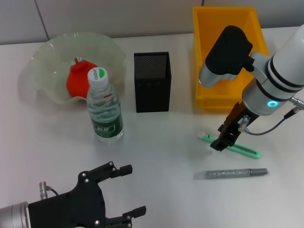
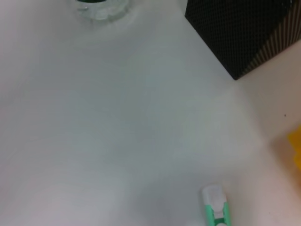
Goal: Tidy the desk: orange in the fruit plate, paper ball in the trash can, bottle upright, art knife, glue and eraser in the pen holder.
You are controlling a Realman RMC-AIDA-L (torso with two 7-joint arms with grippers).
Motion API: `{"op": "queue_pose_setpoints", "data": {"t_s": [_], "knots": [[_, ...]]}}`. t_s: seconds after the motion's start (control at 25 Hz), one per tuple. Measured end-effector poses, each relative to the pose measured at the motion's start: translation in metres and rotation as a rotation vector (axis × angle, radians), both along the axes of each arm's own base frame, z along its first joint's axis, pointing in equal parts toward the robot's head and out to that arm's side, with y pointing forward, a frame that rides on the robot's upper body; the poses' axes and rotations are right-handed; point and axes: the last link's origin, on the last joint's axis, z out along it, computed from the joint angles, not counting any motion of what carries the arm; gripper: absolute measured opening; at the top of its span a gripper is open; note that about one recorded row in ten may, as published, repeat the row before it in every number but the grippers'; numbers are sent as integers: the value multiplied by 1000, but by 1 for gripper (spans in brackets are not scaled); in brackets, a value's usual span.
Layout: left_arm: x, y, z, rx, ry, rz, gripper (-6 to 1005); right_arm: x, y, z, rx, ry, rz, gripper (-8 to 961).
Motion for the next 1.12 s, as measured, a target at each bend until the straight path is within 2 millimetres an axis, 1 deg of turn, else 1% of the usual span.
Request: {"op": "queue_pose_setpoints", "data": {"t_s": [0.08,0.28,0.56,0.88,1.12], "knots": [[0,0,0,-1,0,0,804,1,0,-1,0,-1,-1,562],[0,0,0,0,2,-2,804,2,2,-2,3,-1,0,494],[0,0,0,5,3,-10,804,2,1,-5,-10,-16,7,476],[0,0,0,6,3,-11,805,4,1,-8,-19,-23,2,369],[0,0,0,7,3,-12,805,5,1,-8,-19,-25,3,361]]}}
